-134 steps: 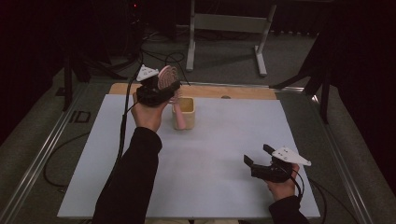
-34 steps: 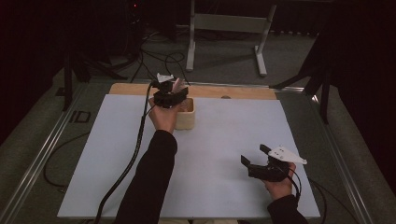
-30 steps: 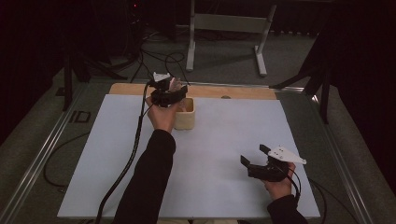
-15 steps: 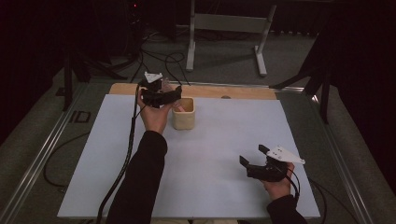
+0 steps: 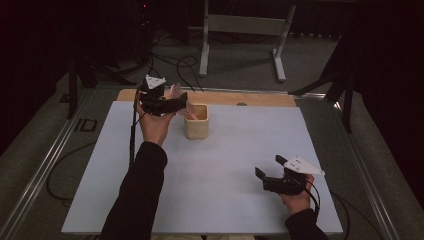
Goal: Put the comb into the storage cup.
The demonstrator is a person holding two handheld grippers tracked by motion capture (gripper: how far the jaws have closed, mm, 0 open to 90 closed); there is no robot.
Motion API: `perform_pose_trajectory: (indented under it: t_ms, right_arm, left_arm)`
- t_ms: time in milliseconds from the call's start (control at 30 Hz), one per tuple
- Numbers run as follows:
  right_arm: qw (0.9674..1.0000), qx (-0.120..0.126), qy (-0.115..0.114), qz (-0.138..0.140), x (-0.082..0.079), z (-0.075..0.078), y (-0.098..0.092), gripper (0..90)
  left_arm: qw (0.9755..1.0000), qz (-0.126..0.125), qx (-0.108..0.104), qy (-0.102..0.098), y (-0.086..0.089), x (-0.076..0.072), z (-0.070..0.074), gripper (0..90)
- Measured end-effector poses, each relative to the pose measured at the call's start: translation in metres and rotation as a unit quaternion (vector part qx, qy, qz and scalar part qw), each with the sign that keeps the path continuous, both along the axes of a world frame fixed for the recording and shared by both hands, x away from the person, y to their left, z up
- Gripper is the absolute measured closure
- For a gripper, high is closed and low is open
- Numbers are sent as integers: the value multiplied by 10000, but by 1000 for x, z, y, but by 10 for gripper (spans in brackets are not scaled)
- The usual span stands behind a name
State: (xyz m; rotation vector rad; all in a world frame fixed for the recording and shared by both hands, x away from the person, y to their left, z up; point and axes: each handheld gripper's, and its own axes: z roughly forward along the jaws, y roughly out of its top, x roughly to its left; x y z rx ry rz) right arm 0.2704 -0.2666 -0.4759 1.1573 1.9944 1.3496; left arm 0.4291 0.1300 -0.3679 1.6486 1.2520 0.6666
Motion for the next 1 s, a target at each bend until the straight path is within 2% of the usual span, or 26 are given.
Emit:
perform_pose_trajectory:
  t_ms: [67,133,233,367,467,700,767,1000]
  right_arm:
    - [10000,-18,4,5,0,0,0,87]
    - [10000,-15,3,12,0,0,1,87]
    - [10000,-17,2,17,0,0,0,87]
    - [10000,-22,9,27,0,0,0,87]
    - [10000,-31,0,27,-1,0,1,87]
    - [10000,-30,0,25,-1,0,1,87]
    - [10000,-29,11,34,-1,0,1,87]
    - [10000,-41,6,21,-2,0,0,87]
  left_arm:
    - [9998,-39,215,6,1,-3,2,9]
    - [9994,-69,325,9,5,-5,4,1]
    - [9992,-75,376,-86,12,-11,5,0]
    - [9988,-200,432,-109,23,-19,4,0]
    - [9979,-221,597,-114,30,-24,1,0]
    - [9975,-333,579,-236,46,-42,-5,0]
    - [9967,-393,642,-303,48,-47,-7,0]
    - [9961,-432,691,-345,57,-63,-15,0]
